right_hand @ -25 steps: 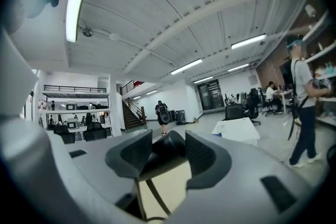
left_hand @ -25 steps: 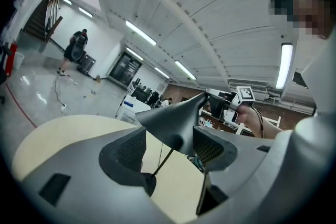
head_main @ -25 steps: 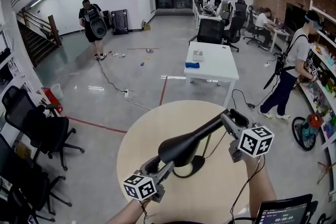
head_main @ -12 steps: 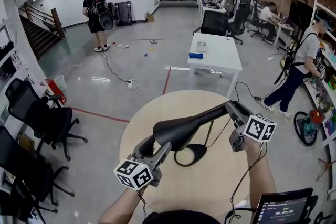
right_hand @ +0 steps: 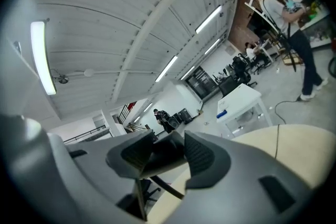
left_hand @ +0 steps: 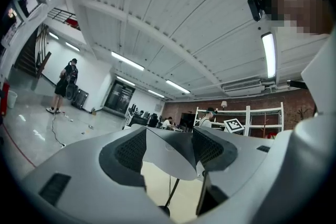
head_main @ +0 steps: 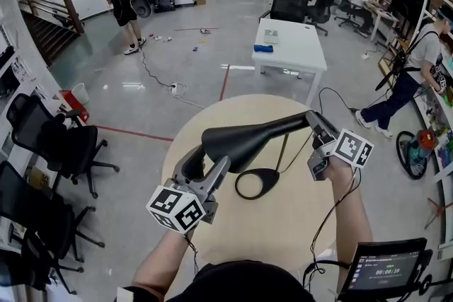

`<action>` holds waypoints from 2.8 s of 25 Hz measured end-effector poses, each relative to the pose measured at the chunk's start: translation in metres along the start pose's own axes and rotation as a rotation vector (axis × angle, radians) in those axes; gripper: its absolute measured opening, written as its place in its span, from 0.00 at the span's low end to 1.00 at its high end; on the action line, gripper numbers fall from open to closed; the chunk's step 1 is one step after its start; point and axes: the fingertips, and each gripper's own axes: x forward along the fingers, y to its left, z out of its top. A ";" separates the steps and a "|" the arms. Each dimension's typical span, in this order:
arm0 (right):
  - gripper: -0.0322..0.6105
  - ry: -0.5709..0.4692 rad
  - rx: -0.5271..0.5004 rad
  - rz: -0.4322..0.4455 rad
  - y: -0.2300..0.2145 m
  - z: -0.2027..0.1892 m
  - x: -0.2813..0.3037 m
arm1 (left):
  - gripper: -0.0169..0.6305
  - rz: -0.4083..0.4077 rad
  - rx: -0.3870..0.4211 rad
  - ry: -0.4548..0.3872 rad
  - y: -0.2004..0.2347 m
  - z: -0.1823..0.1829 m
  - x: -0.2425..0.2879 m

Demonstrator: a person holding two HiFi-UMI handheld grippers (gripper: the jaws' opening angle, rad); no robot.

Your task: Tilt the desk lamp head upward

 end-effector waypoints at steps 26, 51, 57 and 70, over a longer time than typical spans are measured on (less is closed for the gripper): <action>0.35 0.002 -0.144 -0.073 0.006 -0.001 0.001 | 0.46 0.032 0.120 0.016 -0.030 -0.001 0.011; 0.35 -0.066 0.160 0.013 -0.001 -0.022 0.002 | 0.46 0.008 0.269 -0.015 -0.051 0.058 0.027; 0.35 -0.080 0.189 0.042 0.008 -0.017 0.014 | 0.46 0.020 0.306 -0.026 -0.048 0.077 0.029; 0.35 -0.083 0.287 0.061 0.007 -0.033 0.013 | 0.46 0.001 0.329 -0.016 -0.055 0.084 0.035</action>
